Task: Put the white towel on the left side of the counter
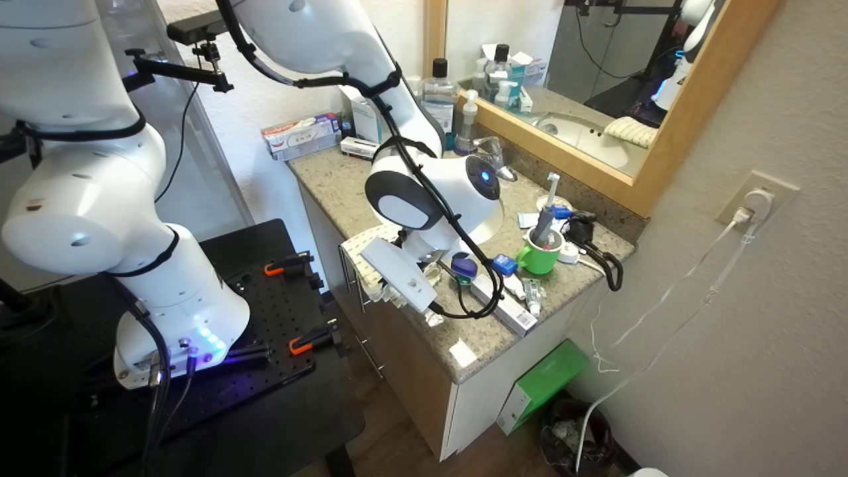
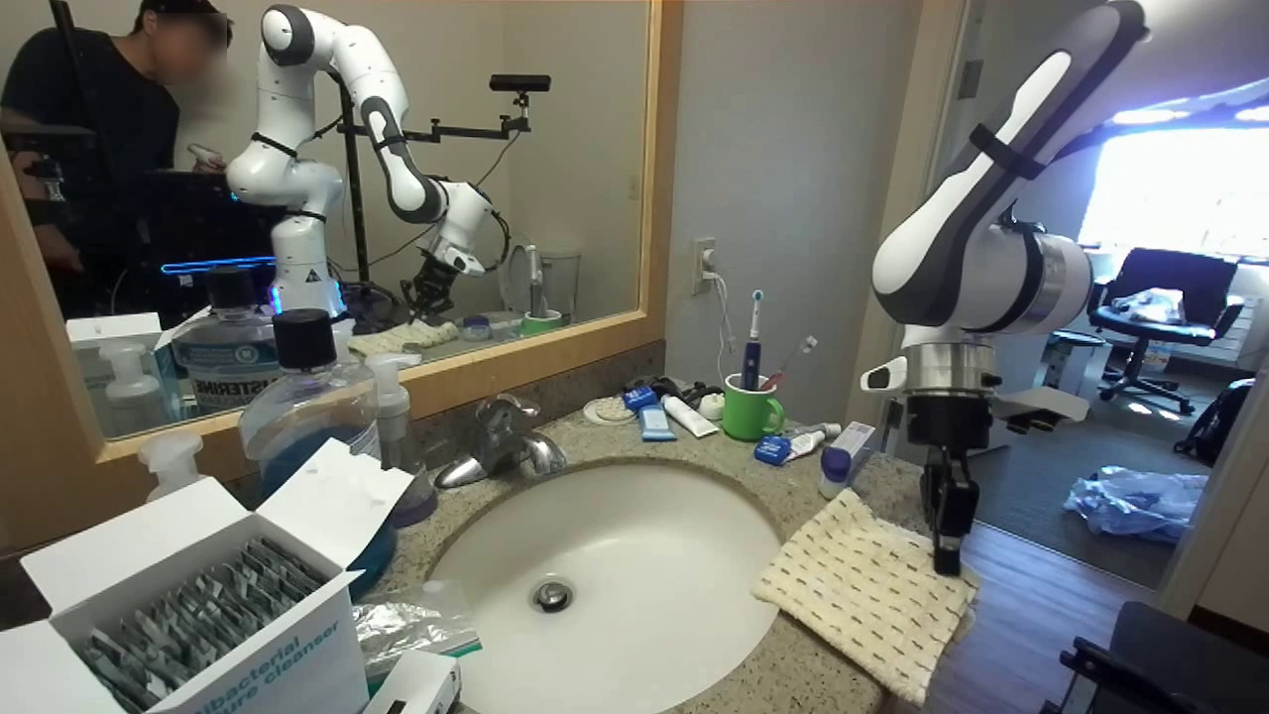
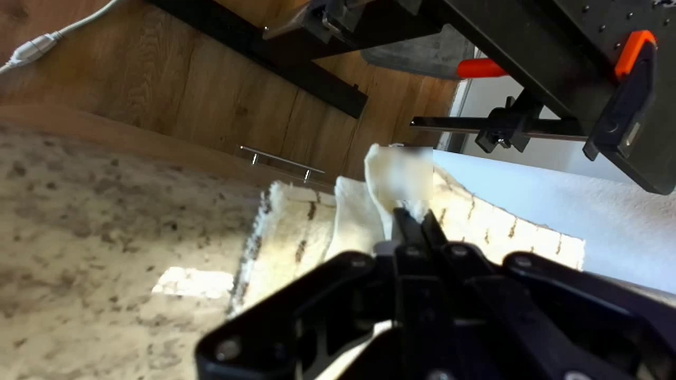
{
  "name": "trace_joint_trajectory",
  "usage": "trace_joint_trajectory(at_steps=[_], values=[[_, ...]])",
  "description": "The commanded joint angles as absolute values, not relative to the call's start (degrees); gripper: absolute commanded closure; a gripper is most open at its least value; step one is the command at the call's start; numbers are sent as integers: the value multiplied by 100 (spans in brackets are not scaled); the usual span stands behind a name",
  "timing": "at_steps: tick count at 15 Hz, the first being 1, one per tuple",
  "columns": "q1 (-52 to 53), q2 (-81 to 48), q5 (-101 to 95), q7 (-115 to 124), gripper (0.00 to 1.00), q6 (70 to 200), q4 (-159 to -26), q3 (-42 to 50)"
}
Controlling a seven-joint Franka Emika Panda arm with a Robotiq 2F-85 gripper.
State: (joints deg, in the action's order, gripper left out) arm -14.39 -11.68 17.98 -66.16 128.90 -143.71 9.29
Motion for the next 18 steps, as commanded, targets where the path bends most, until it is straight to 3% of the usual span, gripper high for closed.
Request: trace_joint_trajectory(at_steps=[1,12,18], values=[[-1482,-492,1679,-6495,99,13016,-14823,952],[-668,1602,367,-4078,99,12850,-15674,581],[-196,2062,-244,-2766,99,12658,-15576,263]])
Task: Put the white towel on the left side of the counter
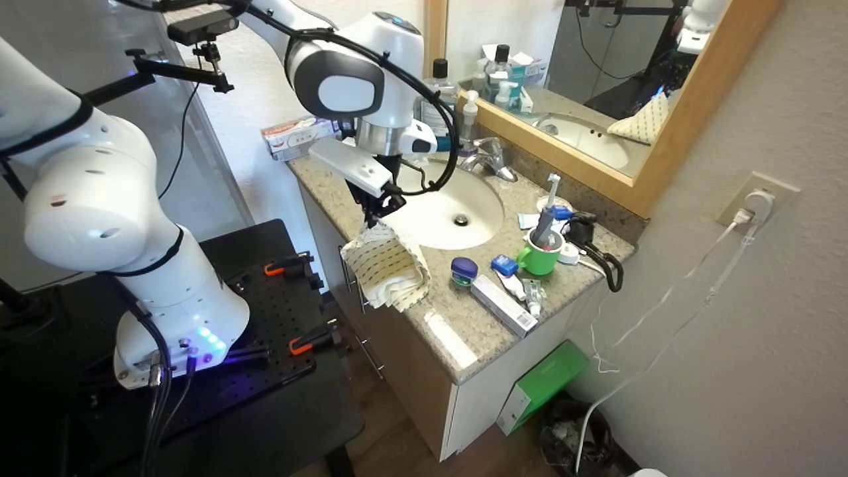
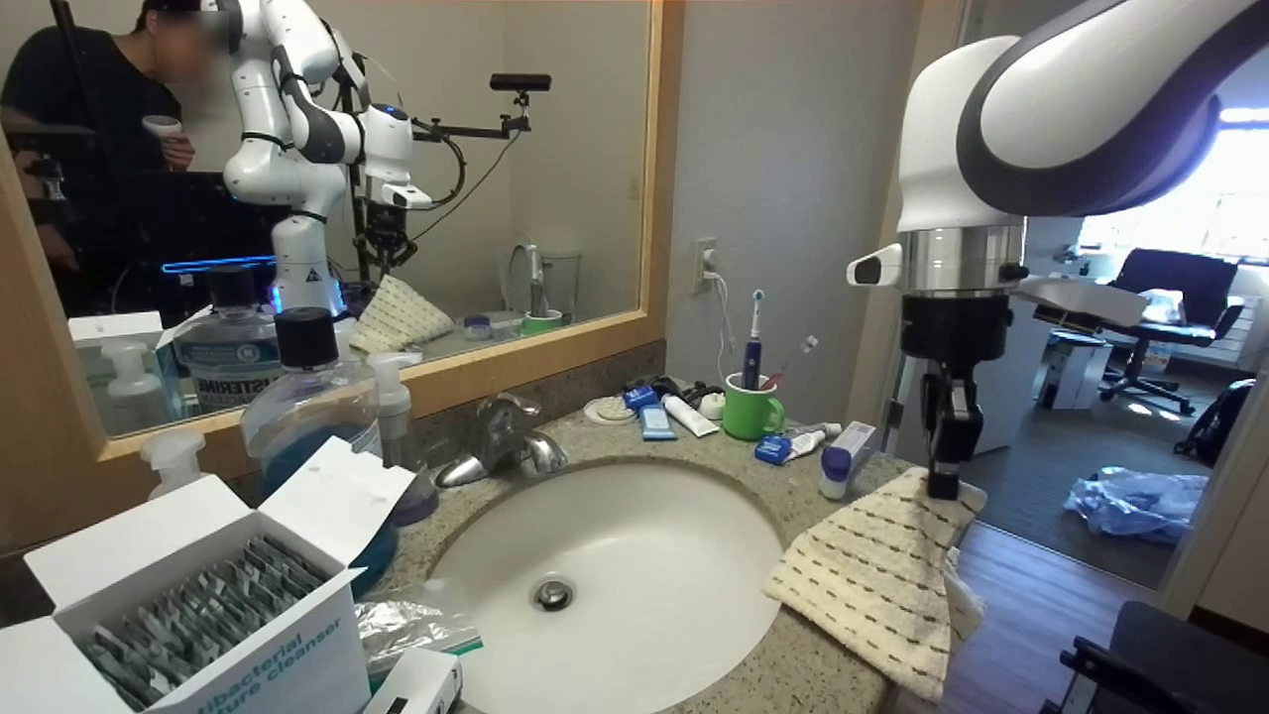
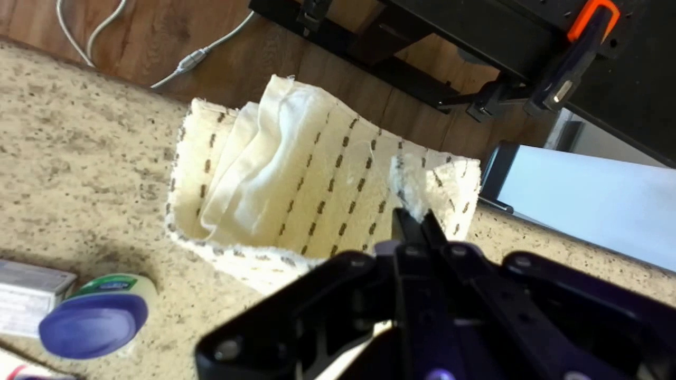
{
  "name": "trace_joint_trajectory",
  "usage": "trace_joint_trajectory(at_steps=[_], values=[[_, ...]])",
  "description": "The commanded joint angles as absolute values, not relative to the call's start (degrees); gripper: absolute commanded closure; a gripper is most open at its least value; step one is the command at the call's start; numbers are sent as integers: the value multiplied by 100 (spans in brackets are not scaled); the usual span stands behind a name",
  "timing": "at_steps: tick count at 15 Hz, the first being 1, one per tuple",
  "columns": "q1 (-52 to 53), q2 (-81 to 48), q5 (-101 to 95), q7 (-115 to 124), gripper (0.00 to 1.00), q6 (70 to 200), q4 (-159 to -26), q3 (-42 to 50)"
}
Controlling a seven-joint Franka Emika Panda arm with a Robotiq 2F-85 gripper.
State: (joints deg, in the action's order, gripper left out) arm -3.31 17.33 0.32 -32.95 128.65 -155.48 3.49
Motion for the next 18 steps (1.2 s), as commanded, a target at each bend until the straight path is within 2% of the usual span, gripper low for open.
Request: trace_joint_trajectory(at_steps=[1,4,9,18], values=[[-149,2120,-323,-2619,99,12585,-15552,251],[-106,2412,-553,-2304,99,12308,-15497,243],[-150,3636,-881,-1764,99,11416,-15427,177],[33,5358,-963,-391,99,9628,-14635,-473]])
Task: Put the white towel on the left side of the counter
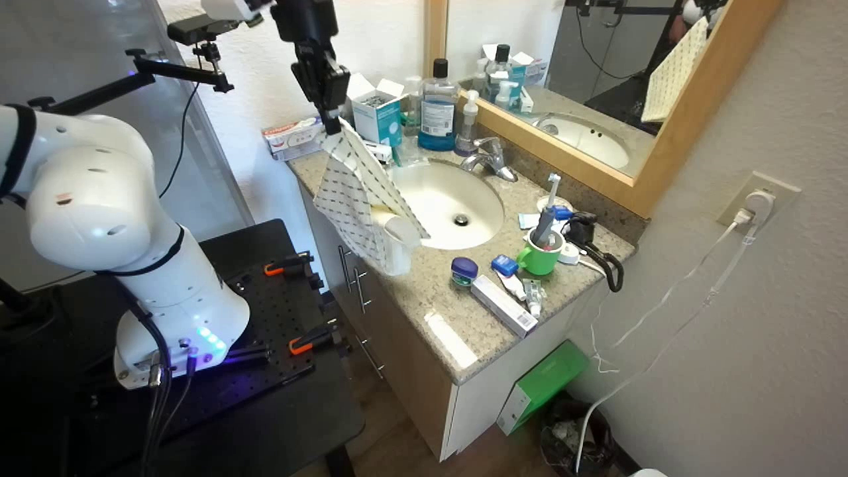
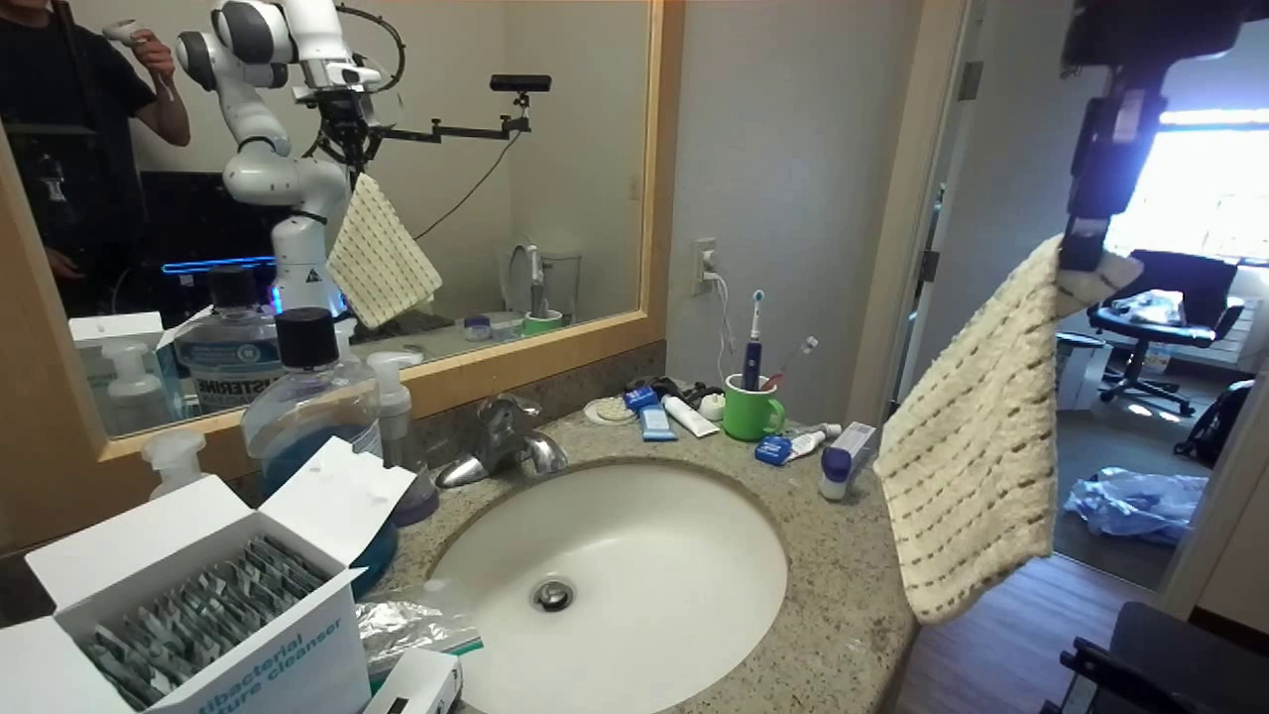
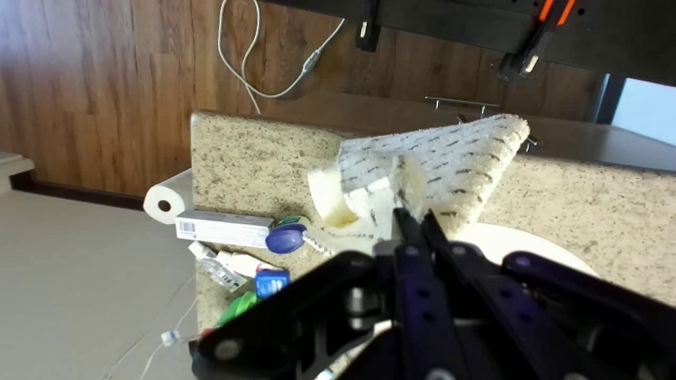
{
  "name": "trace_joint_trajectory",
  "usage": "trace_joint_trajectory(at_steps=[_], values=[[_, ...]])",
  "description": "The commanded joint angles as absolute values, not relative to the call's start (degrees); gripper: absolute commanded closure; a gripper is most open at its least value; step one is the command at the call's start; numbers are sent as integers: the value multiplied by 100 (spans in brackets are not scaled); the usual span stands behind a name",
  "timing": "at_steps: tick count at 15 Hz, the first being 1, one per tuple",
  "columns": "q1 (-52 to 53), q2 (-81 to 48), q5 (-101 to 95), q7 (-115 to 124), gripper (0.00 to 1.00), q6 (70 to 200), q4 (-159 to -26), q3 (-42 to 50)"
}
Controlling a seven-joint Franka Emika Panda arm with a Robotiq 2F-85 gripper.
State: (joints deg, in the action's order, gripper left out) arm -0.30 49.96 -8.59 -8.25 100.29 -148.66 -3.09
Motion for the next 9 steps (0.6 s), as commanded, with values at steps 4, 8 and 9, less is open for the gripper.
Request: trace_joint_trajectory(at_steps=[4,8,9], values=[[41,5682,-965,-120,99,9313,-14430,-536],[-77,5761,-884,457,99,9512,-14494,-637],[-94,5717,-881,635,99,9560,-14504,-694]])
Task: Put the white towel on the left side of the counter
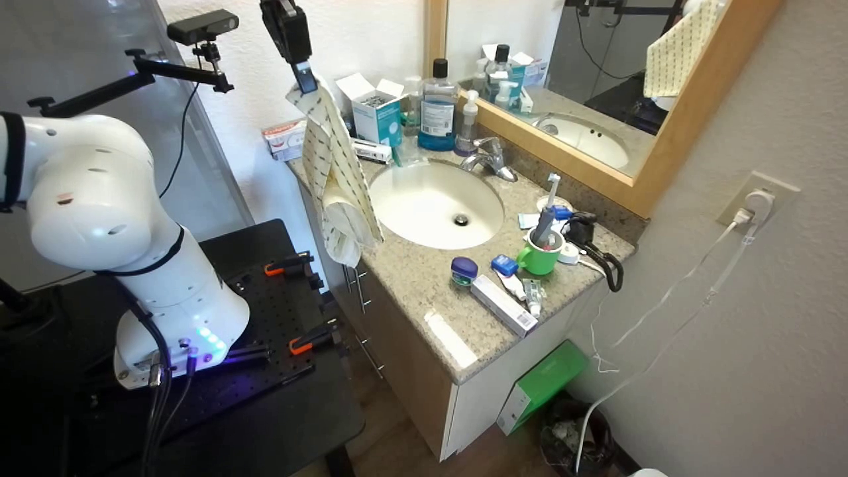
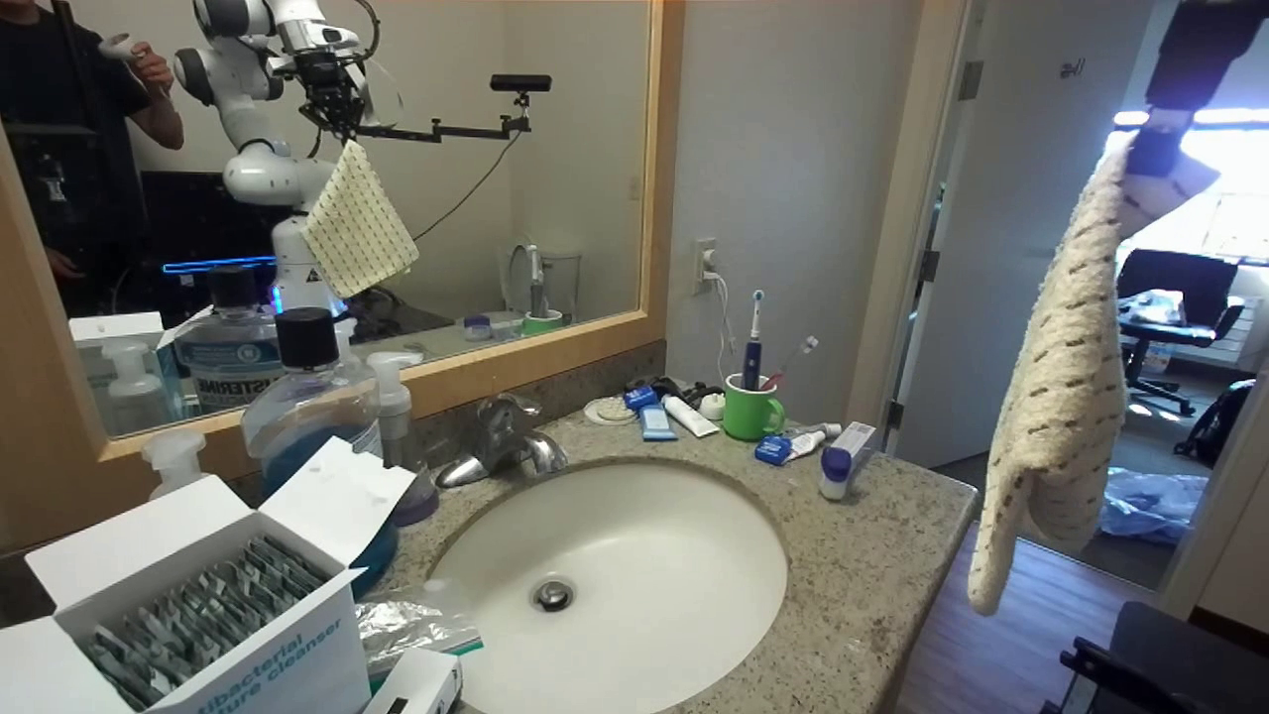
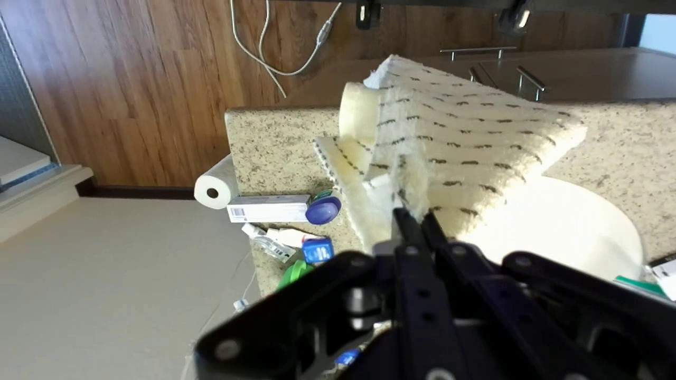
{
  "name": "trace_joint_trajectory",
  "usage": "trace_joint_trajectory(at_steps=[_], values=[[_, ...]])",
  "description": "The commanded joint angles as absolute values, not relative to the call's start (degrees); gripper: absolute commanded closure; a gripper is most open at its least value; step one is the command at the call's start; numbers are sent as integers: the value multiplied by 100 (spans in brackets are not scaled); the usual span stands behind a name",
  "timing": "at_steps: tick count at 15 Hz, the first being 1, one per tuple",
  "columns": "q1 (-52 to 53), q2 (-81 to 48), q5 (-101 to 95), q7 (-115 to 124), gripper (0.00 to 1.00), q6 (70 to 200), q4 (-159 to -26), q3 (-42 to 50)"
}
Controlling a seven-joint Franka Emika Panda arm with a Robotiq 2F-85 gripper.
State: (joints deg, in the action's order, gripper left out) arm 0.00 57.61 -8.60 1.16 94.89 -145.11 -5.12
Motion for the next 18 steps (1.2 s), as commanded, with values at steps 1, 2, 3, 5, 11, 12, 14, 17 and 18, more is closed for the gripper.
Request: trace_joint_trajectory(at_steps=[1,2,3,5,11,12,14,17,18], values=[[-125,5608,-898,854,99,9609,-14497,-794],[-143,5524,-918,1034,99,9628,-14487,-876],[-101,5428,-932,1124,99,9563,-14490,-986],[-1,5369,-960,1277,99,9401,-14572,-1245],[609,5636,-891,883,99,8695,-14830,-1429],[740,5682,-880,764,99,8549,-14852,-1399],[950,5763,-862,596,99,8345,-14919,-1335],[1122,5555,-728,284,99,8207,-14866,-1125],[1141,5377,-591,191,99,8194,-14804,-1021]])
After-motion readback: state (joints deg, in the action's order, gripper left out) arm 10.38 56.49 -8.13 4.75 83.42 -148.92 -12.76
